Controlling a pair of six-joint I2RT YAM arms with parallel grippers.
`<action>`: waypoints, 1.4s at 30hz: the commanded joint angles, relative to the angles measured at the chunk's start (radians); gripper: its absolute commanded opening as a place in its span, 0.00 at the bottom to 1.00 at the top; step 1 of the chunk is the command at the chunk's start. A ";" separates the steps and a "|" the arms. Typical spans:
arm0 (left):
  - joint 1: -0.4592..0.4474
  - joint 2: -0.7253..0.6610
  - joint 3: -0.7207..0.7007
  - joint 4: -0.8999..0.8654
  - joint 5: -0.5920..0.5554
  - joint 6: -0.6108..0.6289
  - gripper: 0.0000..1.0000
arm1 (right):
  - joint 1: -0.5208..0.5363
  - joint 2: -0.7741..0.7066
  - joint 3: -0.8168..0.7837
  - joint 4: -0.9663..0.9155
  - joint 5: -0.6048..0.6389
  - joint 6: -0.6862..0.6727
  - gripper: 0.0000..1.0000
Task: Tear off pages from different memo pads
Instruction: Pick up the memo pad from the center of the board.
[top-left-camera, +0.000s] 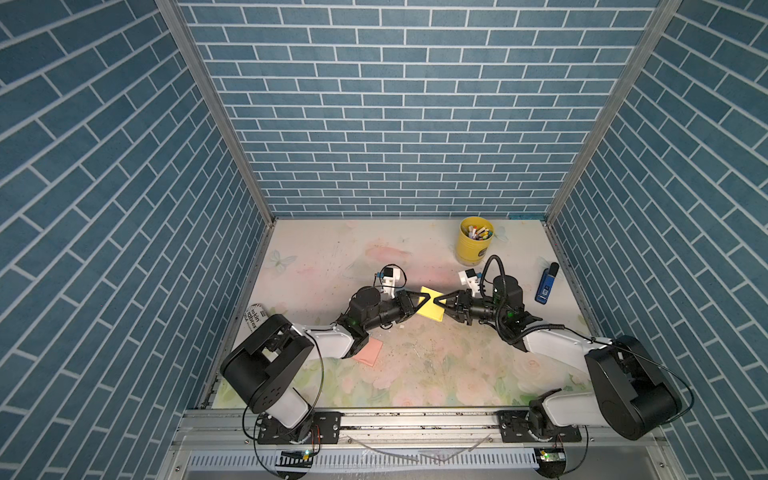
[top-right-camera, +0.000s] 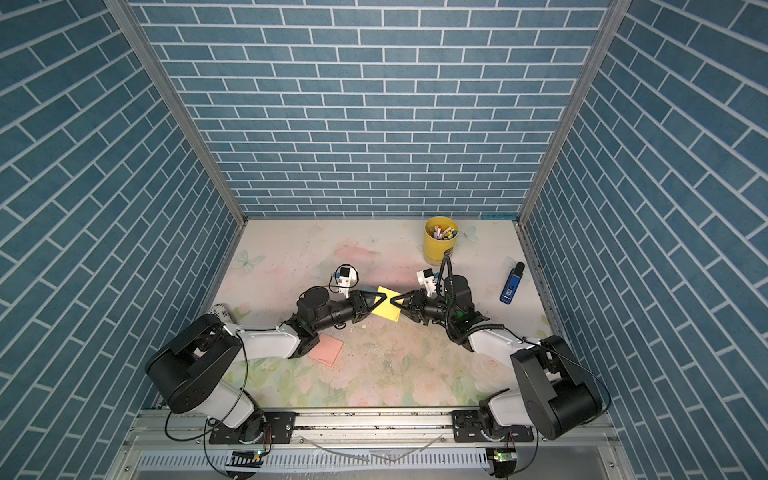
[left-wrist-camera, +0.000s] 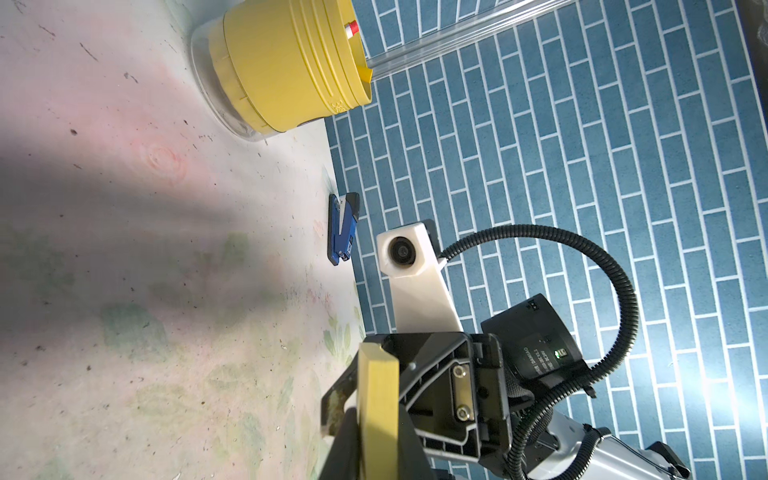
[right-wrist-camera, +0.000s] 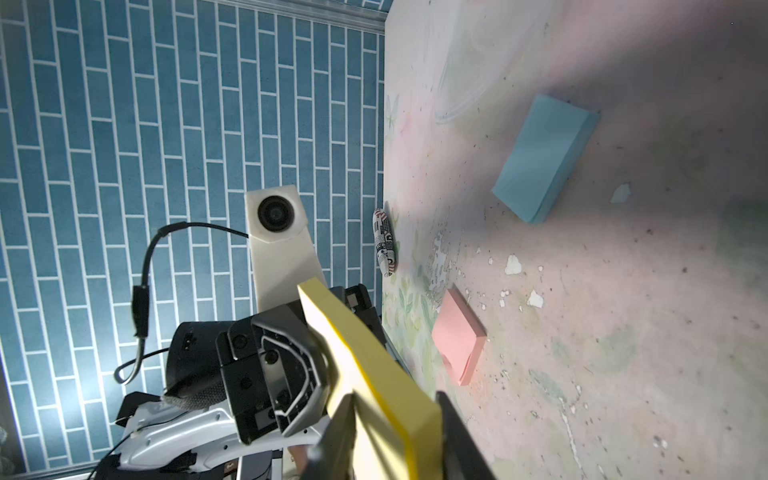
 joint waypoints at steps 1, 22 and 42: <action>0.001 0.011 0.000 0.039 0.005 0.004 0.21 | 0.006 -0.020 0.000 0.048 0.006 0.026 0.22; 0.082 0.006 0.066 -0.094 0.166 0.025 0.35 | 0.037 -0.021 0.015 0.091 -0.032 0.040 0.16; 0.074 0.048 0.086 -0.037 0.179 -0.003 0.36 | 0.052 -0.020 0.017 0.121 -0.058 0.043 0.00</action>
